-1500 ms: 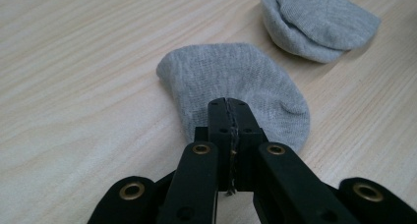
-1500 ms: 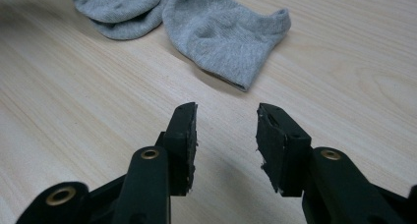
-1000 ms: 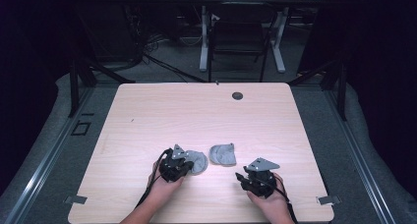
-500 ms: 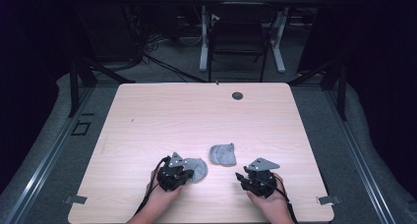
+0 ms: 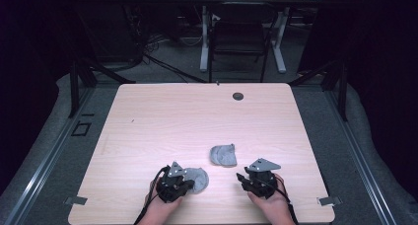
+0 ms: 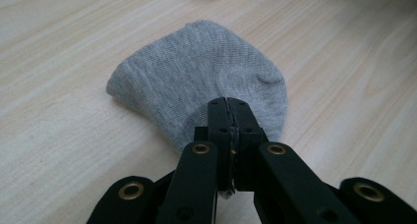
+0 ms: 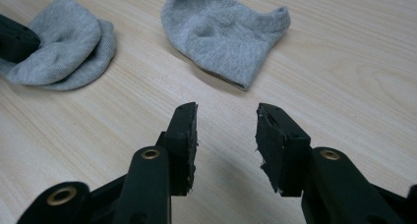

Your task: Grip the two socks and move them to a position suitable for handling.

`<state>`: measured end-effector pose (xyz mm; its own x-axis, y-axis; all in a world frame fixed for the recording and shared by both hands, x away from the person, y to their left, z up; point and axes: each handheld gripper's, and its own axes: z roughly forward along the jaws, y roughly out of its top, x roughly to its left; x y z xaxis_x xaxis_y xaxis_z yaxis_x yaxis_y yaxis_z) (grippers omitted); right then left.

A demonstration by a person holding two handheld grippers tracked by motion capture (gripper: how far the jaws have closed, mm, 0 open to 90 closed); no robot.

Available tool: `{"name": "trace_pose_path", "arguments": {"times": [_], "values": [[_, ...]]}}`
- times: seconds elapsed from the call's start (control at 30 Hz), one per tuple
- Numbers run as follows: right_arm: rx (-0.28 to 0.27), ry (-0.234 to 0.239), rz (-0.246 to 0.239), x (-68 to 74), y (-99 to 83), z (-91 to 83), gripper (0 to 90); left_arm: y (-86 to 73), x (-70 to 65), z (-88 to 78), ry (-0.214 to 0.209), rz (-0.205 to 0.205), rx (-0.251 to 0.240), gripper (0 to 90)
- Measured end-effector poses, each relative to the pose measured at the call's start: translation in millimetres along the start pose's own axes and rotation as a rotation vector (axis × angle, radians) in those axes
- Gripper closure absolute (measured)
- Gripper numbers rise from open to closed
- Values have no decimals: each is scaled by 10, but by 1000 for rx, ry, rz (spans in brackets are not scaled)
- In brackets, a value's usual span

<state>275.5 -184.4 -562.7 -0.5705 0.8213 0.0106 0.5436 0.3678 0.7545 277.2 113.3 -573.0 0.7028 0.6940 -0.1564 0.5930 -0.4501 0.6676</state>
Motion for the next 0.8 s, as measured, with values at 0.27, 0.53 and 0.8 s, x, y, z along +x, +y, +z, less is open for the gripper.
{"name": "trace_pose_path", "arguments": {"times": [0.27,0.53,0.8], "values": [[6,4,-9,-3,4,-1,599,-62,-122,-28,-30,10,8,893],[1,12,-2,-4,45,-1,645,-103,-197,-42,-59,27,11,892],[23,21,-3,-31,172,58,763,-85,-215,-43,-106,42,8,868]]}}
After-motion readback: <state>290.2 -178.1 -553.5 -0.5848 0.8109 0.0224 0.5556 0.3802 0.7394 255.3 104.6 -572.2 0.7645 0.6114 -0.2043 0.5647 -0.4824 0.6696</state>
